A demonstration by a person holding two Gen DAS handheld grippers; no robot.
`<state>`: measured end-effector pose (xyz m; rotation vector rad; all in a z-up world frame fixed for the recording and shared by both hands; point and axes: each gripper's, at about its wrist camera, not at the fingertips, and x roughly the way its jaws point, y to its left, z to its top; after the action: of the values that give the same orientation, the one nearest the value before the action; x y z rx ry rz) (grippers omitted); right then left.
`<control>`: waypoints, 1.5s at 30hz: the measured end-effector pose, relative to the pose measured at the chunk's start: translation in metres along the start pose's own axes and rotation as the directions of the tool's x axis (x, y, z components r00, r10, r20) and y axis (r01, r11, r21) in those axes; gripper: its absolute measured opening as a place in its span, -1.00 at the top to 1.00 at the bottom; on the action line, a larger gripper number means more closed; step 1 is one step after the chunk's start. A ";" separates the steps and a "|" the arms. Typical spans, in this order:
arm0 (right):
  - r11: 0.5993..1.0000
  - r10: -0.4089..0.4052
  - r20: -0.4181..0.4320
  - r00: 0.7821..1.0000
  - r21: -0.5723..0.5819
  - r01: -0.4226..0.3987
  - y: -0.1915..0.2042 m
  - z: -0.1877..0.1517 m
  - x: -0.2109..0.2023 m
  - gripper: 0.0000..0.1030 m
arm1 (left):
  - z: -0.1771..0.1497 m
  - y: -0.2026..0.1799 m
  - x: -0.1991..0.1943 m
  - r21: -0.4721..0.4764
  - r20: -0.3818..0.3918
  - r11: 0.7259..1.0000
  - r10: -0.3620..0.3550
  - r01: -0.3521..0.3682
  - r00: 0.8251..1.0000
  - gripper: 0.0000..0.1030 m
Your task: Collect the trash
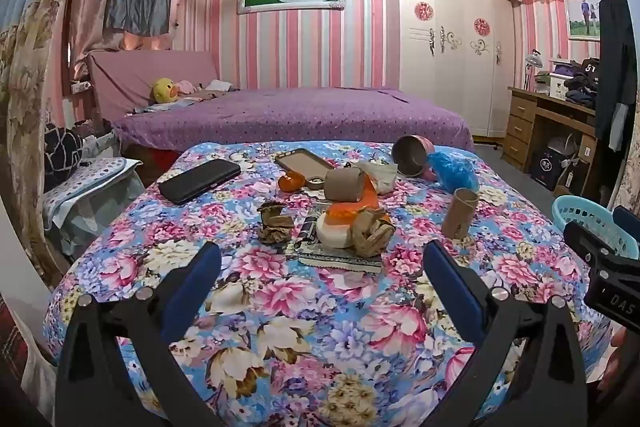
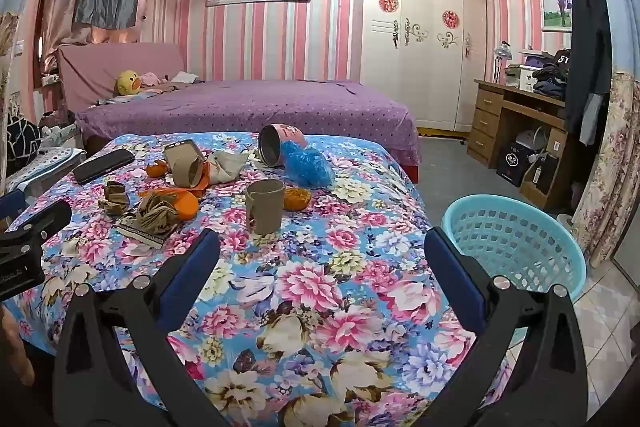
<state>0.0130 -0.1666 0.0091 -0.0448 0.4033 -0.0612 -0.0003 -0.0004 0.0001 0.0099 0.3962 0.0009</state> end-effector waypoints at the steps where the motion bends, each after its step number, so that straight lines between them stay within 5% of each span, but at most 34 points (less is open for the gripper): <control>1: 1.000 0.000 0.000 1.000 0.001 0.000 0.000 0.000 0.000 -0.92 | 0.000 0.000 0.000 -0.002 -0.002 1.000 -0.002 0.002 1.000 -0.92; 45: 1.000 -0.010 0.010 1.000 0.001 0.010 -0.004 0.002 -0.003 -0.92 | 0.000 0.000 0.002 -0.005 0.000 1.000 0.002 -0.002 1.000 -0.92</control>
<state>0.0107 -0.1704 0.0121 -0.0459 0.3931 -0.0713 0.0011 -0.0001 -0.0006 0.0058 0.3959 0.0037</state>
